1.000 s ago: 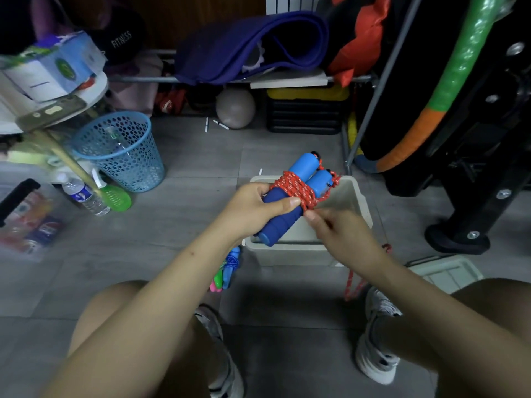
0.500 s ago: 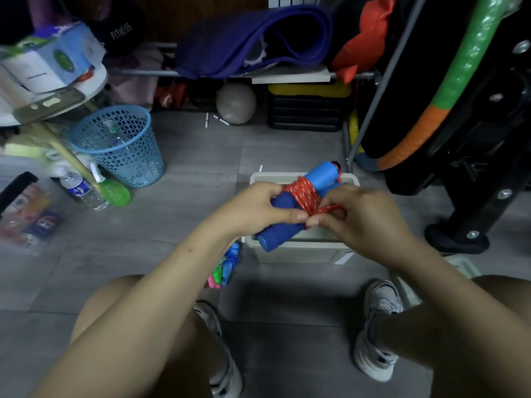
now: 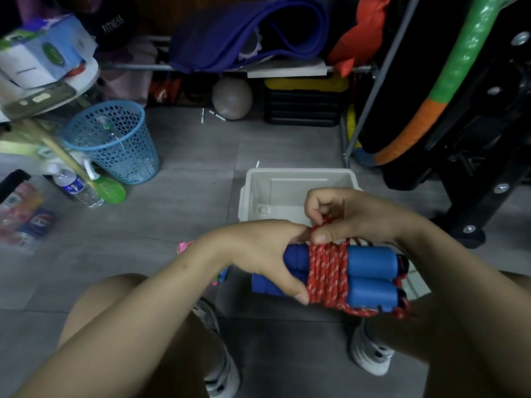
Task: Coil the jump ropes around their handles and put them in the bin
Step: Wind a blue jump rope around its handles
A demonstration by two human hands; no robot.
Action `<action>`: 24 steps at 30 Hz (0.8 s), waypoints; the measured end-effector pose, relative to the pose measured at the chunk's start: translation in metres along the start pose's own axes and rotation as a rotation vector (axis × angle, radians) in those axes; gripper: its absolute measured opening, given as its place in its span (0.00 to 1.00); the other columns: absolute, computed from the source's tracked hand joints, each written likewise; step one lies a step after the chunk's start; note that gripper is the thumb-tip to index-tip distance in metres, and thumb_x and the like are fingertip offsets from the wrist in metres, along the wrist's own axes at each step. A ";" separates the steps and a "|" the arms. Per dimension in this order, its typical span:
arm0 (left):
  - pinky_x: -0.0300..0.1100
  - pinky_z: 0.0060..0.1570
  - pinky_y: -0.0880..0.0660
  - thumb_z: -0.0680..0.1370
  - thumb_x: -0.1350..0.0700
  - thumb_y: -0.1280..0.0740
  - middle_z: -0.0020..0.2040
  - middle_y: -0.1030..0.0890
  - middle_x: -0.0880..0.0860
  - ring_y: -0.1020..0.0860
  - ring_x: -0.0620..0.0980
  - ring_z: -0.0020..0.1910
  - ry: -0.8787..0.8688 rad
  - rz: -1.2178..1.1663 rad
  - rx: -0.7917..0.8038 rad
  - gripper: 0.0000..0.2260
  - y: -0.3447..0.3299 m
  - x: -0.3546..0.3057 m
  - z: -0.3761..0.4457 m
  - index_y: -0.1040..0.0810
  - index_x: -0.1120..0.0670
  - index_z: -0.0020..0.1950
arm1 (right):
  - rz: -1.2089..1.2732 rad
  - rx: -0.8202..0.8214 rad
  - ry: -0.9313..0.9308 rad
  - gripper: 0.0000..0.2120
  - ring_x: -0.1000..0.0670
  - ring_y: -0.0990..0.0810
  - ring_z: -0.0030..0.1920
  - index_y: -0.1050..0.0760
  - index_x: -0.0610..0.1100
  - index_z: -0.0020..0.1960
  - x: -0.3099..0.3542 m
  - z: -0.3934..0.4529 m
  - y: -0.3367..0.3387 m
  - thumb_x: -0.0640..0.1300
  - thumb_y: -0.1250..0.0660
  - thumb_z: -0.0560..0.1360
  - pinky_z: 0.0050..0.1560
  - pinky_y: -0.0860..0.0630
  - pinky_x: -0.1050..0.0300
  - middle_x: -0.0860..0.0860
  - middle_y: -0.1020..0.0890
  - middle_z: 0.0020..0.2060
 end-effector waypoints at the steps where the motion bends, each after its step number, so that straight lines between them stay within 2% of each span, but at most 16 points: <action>1: 0.27 0.47 0.30 0.66 0.62 0.22 0.41 0.21 0.36 0.23 0.32 0.44 -0.017 -0.043 0.002 0.19 0.002 -0.001 -0.002 0.26 0.44 0.46 | 0.066 -0.003 -0.001 0.10 0.54 0.28 0.34 0.30 0.44 0.39 -0.002 0.000 0.001 0.39 0.28 0.68 0.35 0.31 0.66 0.50 0.26 0.32; 2: 0.28 0.49 0.29 0.67 0.63 0.22 0.43 0.20 0.39 0.22 0.35 0.45 -0.025 -0.073 0.001 0.18 0.004 -0.002 -0.004 0.25 0.45 0.47 | 0.107 -0.009 -0.002 0.08 0.57 0.26 0.34 0.28 0.44 0.39 -0.004 0.000 0.003 0.41 0.28 0.68 0.37 0.29 0.67 0.53 0.24 0.33; 4: 0.33 0.52 0.27 0.66 0.63 0.22 0.46 0.18 0.42 0.20 0.40 0.48 -0.020 -0.093 -0.017 0.19 0.007 0.000 -0.006 0.24 0.47 0.49 | 0.128 -0.017 0.005 0.11 0.59 0.24 0.35 0.24 0.45 0.41 -0.003 -0.001 0.004 0.52 0.28 0.69 0.38 0.29 0.68 0.55 0.21 0.34; 6: 0.38 0.54 0.25 0.64 0.59 0.20 0.47 0.17 0.44 0.19 0.44 0.50 0.003 -0.112 -0.058 0.22 0.013 0.006 -0.008 0.25 0.48 0.52 | 0.129 -0.035 -0.017 0.16 0.54 0.24 0.36 0.21 0.47 0.42 -0.006 -0.003 0.005 0.61 0.31 0.70 0.37 0.29 0.65 0.51 0.21 0.36; 7: 0.40 0.54 0.23 0.63 0.59 0.20 0.48 0.17 0.46 0.19 0.46 0.50 0.018 -0.118 -0.078 0.26 0.015 0.010 -0.010 0.26 0.48 0.57 | 0.137 -0.050 -0.037 0.16 0.51 0.24 0.37 0.21 0.48 0.43 -0.008 -0.005 0.006 0.61 0.32 0.71 0.38 0.29 0.62 0.48 0.21 0.37; 9: 0.38 0.55 0.23 0.64 0.59 0.20 0.49 0.17 0.47 0.18 0.45 0.49 0.059 -0.101 -0.102 0.42 0.018 0.017 -0.013 0.38 0.46 0.72 | 0.141 -0.064 -0.083 0.14 0.49 0.23 0.40 0.20 0.46 0.44 -0.015 -0.006 0.005 0.57 0.33 0.73 0.44 0.28 0.58 0.47 0.20 0.39; 10: 0.36 0.55 0.24 0.65 0.60 0.21 0.49 0.17 0.47 0.18 0.43 0.49 0.077 -0.096 -0.104 0.49 0.018 0.020 -0.015 0.47 0.43 0.76 | 0.143 -0.060 -0.111 0.13 0.50 0.22 0.41 0.20 0.46 0.44 -0.021 -0.007 0.003 0.55 0.34 0.74 0.45 0.28 0.58 0.49 0.19 0.39; 11: 0.34 0.53 0.24 0.65 0.60 0.21 0.47 0.17 0.45 0.18 0.42 0.48 0.077 -0.107 -0.106 0.51 0.018 0.020 -0.017 0.51 0.40 0.76 | 0.149 -0.060 -0.142 0.13 0.52 0.21 0.41 0.20 0.46 0.44 -0.024 -0.007 0.001 0.55 0.34 0.74 0.46 0.28 0.59 0.51 0.18 0.39; 13: 0.32 0.52 0.26 0.65 0.60 0.21 0.46 0.17 0.43 0.19 0.40 0.48 0.024 -0.116 -0.134 0.47 0.021 0.016 -0.020 0.45 0.35 0.72 | 0.164 -0.081 -0.201 0.15 0.53 0.18 0.44 0.18 0.50 0.45 -0.029 -0.011 0.003 0.60 0.35 0.72 0.48 0.26 0.59 0.52 0.16 0.42; 14: 0.30 0.54 0.27 0.65 0.60 0.21 0.49 0.18 0.40 0.20 0.38 0.52 -0.002 -0.098 -0.169 0.43 0.026 0.014 -0.021 0.40 0.35 0.69 | 0.177 -0.099 -0.219 0.19 0.52 0.17 0.48 0.17 0.52 0.46 -0.030 -0.013 0.005 0.65 0.36 0.69 0.50 0.24 0.59 0.51 0.15 0.45; 16: 0.30 0.60 0.31 0.64 0.61 0.21 0.58 0.21 0.36 0.25 0.35 0.60 -0.046 -0.088 -0.224 0.37 0.035 0.010 -0.024 0.32 0.38 0.66 | 0.216 -0.099 -0.236 0.29 0.52 0.18 0.53 0.17 0.58 0.47 -0.029 -0.018 0.007 0.77 0.37 0.58 0.53 0.22 0.61 0.53 0.16 0.51; 17: 0.30 0.61 0.31 0.64 0.62 0.21 0.60 0.21 0.36 0.25 0.36 0.61 -0.062 -0.107 -0.242 0.35 0.038 0.009 -0.025 0.29 0.40 0.64 | 0.268 -0.074 -0.225 0.34 0.52 0.18 0.53 0.17 0.59 0.48 -0.027 -0.020 0.004 0.80 0.37 0.52 0.53 0.22 0.61 0.53 0.16 0.52; 21: 0.32 0.55 0.27 0.63 0.64 0.21 0.55 0.18 0.39 0.21 0.39 0.56 -0.103 -0.196 -0.268 0.29 0.046 0.010 -0.029 0.24 0.45 0.60 | 0.487 -0.046 -0.173 0.43 0.51 0.17 0.51 0.19 0.45 0.51 -0.029 -0.021 -0.003 0.75 0.28 0.47 0.48 0.21 0.60 0.49 0.15 0.49; 24: 0.35 0.52 0.25 0.61 0.58 0.21 0.52 0.16 0.45 0.19 0.43 0.52 -0.112 -0.304 -0.330 0.26 0.057 0.019 -0.031 0.21 0.48 0.57 | 0.616 -0.132 -0.162 0.42 0.50 0.18 0.43 0.21 0.42 0.49 -0.038 -0.021 0.000 0.68 0.21 0.44 0.44 0.22 0.58 0.47 0.16 0.44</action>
Point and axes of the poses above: each hand's wrist, its own z-axis towards the middle knuckle, its own y-axis out of the back of the hand, x = y × z, the point moved 9 cm from there along z, towards the middle knuckle
